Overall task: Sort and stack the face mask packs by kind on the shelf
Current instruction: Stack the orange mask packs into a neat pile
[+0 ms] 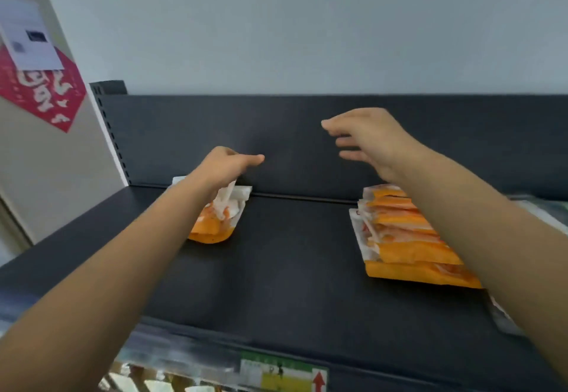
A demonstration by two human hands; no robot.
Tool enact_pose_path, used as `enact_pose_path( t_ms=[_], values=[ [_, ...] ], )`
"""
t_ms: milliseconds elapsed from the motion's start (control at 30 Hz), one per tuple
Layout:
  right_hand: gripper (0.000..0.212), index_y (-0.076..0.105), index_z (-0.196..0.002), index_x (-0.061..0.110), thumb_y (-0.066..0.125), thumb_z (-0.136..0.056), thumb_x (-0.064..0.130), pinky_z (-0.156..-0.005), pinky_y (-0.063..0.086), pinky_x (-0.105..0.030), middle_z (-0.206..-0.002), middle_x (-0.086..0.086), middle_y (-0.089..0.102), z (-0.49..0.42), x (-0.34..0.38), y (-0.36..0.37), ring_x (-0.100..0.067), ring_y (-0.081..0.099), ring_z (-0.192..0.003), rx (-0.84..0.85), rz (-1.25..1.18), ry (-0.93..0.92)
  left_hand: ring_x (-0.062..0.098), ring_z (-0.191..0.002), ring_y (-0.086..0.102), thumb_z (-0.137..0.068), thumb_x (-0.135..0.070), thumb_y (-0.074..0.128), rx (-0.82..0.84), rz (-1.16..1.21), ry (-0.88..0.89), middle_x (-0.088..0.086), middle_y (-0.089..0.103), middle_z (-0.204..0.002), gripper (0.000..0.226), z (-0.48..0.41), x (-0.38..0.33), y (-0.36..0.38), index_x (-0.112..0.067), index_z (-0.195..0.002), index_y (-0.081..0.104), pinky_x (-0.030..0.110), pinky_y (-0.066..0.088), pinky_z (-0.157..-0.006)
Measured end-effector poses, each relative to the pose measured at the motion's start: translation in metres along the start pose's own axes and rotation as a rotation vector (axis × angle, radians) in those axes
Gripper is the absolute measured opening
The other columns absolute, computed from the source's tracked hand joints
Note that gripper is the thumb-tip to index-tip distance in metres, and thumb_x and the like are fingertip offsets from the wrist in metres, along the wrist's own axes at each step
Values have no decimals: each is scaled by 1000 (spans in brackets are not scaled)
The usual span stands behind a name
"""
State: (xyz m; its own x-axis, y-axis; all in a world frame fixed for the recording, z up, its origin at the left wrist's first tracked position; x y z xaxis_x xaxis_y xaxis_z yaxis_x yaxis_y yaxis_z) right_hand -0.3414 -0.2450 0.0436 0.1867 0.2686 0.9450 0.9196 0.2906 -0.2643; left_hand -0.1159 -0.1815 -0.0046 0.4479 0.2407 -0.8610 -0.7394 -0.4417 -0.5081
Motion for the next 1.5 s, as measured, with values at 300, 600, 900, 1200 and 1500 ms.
enact_pose_path(
  t_ms=[300,600,900,1200,1500],
  values=[
    [60,44,-135,9,71,-84,23,-81,55,-35,-128,-12,54,-12,-36,192,-25,57,-108,200,-5,411,23,-99,56,-79,-45,75,-75,-177,-183,10,58,-119,62,-29,110,-114,0,-119,59,34,43,-81],
    [48,51,-128,8,69,-86,19,-91,52,-40,-111,-2,59,-20,-23,241,-22,56,-103,10,-29,406,13,-87,61,-84,-42,70,179,-29,-87,1,66,-99,33,-48,126,-133,-12,-95,61,29,53,-76],
    [54,56,-123,1,77,-75,16,-73,58,-34,-108,-12,69,-3,31,128,-22,70,-85,-180,-12,220,14,-77,67,-83,-39,72,308,153,166,2,70,-92,24,-16,12,-100,-18,-91,63,25,51,-57],
    [27,57,-101,8,71,-83,22,-41,45,-17,-85,-6,54,21,8,-44,-12,52,-58,-387,-21,283,24,-97,66,-79,-30,78,552,398,129,15,60,-118,46,-8,-73,45,-4,-112,60,29,58,-80],
    [34,66,-103,5,65,-87,35,-81,53,-38,-88,-9,57,5,-64,-132,-23,50,-82,-192,334,442,19,-105,62,-81,-34,74,608,217,43,7,69,-104,27,-2,-95,163,-9,-91,72,22,52,-75]
  ],
)
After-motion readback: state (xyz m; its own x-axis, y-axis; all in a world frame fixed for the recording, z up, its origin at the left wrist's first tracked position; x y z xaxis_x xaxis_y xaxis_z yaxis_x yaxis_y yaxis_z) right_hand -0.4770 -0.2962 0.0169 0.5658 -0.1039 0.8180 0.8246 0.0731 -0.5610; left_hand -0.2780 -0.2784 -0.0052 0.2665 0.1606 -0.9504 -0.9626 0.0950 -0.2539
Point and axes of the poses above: each hand's wrist, its own z-axis away from the middle knuckle, its own y-axis out of the palm, x = y × z, the point moved 3 cm from there along -z, towards the middle knuckle
